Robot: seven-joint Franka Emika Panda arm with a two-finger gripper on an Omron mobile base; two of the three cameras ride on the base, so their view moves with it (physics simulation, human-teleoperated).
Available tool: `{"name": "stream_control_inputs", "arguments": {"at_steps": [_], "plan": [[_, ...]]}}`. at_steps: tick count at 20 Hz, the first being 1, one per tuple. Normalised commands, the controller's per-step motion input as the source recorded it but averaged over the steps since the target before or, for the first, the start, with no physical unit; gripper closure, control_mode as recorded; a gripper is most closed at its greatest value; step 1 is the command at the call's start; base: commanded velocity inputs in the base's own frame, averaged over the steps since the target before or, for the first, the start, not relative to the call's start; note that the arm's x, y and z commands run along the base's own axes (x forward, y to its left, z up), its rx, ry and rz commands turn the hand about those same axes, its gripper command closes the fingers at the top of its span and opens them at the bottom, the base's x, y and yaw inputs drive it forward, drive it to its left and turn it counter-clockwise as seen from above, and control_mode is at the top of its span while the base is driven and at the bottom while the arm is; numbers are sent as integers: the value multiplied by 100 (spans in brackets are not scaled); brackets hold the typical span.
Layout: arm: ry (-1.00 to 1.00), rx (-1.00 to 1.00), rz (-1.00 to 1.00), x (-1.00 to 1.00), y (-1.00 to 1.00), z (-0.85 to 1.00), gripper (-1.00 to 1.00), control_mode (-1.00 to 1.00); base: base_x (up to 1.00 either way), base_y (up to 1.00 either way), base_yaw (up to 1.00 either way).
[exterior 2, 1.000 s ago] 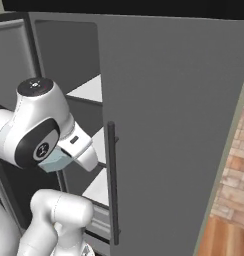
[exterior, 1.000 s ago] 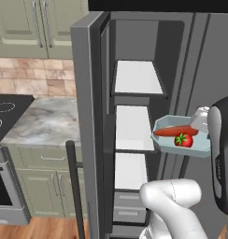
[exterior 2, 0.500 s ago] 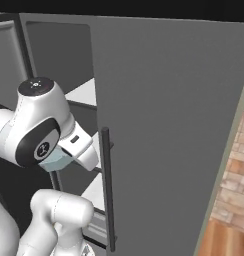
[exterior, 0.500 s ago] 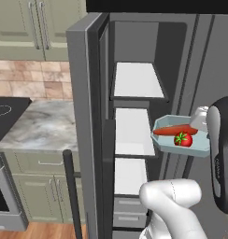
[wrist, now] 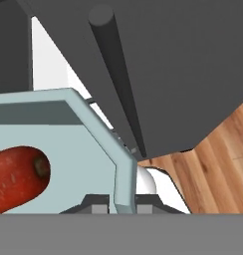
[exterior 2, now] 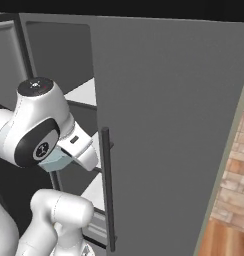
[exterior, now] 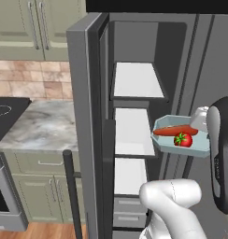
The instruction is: Take the tomato and carrot out of the freezer and place them in the tupperware container on the counter. Then put the tupperware containing the vegetables back in the freezer.
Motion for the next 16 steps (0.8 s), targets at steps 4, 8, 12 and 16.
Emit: {"name": "stream_control_inputs", "arguments": {"at_steps": [4,8,12,16], "plan": [[0,0,0,0,0,0,100,100,30,85,0],[0,0,0,0,0,0,100,100,23,95,0],[0,0,0,0,0,0,100,100,7,97,0],[0,0,0,0,0,0,100,100,0,100,0]]}}
